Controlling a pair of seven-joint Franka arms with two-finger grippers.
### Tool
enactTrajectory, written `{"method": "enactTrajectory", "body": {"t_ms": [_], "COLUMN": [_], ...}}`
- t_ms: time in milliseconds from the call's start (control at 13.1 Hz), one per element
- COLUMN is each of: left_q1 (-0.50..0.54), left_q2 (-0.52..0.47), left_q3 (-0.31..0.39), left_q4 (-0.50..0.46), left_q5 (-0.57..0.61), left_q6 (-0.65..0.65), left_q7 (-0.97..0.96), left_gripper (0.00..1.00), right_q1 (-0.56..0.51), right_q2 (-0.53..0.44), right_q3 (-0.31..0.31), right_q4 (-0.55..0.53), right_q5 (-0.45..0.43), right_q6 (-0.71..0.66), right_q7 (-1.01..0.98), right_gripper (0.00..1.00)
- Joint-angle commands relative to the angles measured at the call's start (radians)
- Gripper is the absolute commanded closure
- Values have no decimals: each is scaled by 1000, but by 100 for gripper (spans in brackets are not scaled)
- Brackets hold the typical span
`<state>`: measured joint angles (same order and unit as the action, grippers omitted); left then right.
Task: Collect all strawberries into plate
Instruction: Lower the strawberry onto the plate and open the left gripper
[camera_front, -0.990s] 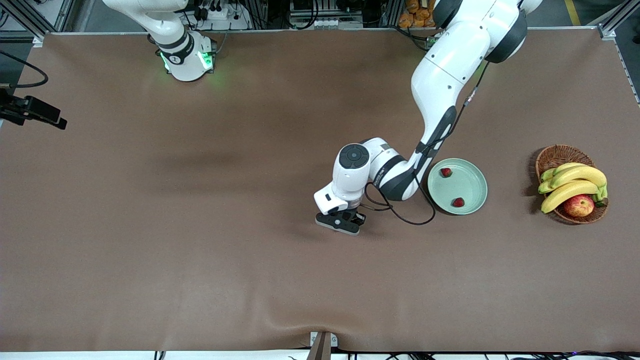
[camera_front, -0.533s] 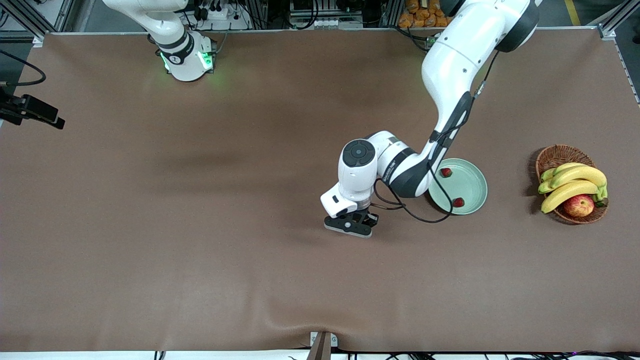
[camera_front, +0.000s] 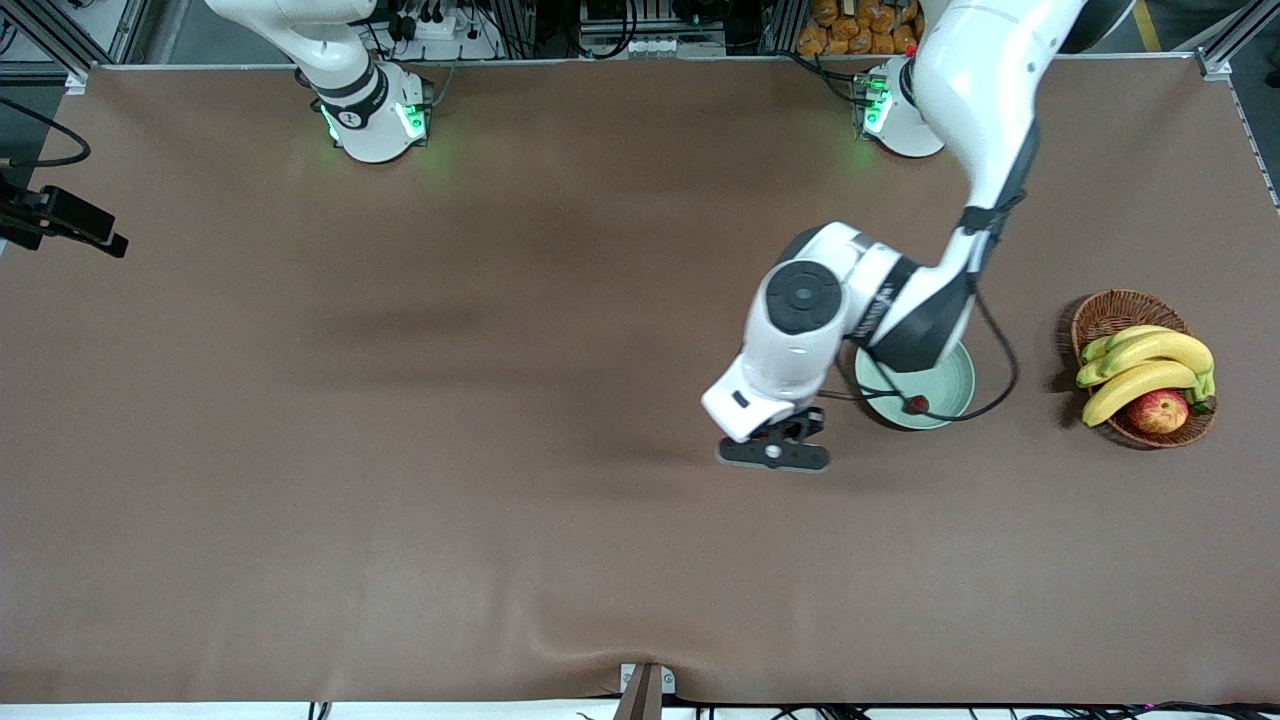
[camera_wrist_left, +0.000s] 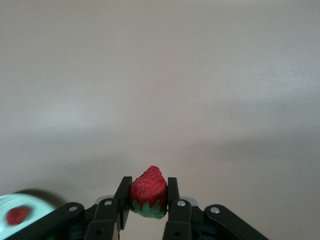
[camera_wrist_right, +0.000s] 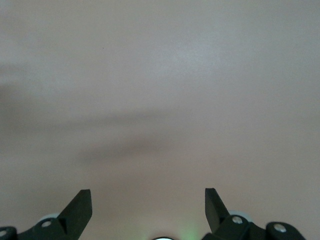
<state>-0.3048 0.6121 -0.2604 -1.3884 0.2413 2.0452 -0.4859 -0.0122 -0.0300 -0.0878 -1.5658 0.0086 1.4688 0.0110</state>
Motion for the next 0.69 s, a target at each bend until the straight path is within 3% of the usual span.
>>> {"method": "enactTrajectory", "body": {"t_ms": [0,305,610], "left_q1": [91,159,213], "left_q2": [-127,-202,-218], "left_q3": [-14,-13,-11], "left_q4": [-160,-302,-404], "left_q5": [-42,-28,-25], "left_q6": [-26,-22,30], "left_q7": [130,179,179], "left_gripper": [100,100,100], "right_q1": [-8,-6,-6], "right_q2": [-8,-7,-5], "right_q3": [7,8,8], "right_q4": [7,7,7], "right_q5": [13,14,14], "right_q6": [-12,-8,-8], "right_q7": [0,1,1], "right_gripper": [0,0,0]}}
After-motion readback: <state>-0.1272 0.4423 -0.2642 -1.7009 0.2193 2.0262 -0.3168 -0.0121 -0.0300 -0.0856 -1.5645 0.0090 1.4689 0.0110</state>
